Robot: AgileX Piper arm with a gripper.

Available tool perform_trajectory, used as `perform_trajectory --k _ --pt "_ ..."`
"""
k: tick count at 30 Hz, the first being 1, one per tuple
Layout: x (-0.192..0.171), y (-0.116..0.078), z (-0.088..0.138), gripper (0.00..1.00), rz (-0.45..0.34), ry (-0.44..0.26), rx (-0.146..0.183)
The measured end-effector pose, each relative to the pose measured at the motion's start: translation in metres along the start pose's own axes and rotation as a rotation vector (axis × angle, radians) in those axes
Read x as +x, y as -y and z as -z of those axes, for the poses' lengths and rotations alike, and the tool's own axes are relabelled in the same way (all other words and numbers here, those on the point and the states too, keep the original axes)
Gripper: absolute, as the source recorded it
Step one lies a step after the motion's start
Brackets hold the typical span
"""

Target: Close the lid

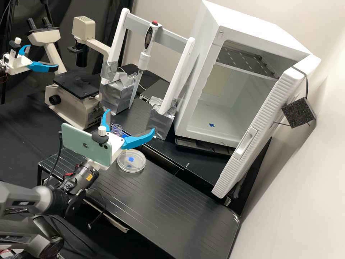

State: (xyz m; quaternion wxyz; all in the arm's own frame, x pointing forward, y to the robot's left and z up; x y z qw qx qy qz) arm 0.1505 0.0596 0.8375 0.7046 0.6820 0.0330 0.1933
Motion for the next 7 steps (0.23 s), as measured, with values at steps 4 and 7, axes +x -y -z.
perform_trajectory --k 4,7 --pt "0.003 0.004 -0.011 1.0 -0.016 0.1 0.048" --pt "0.004 0.008 -0.018 1.0 0.003 0.137 0.053"
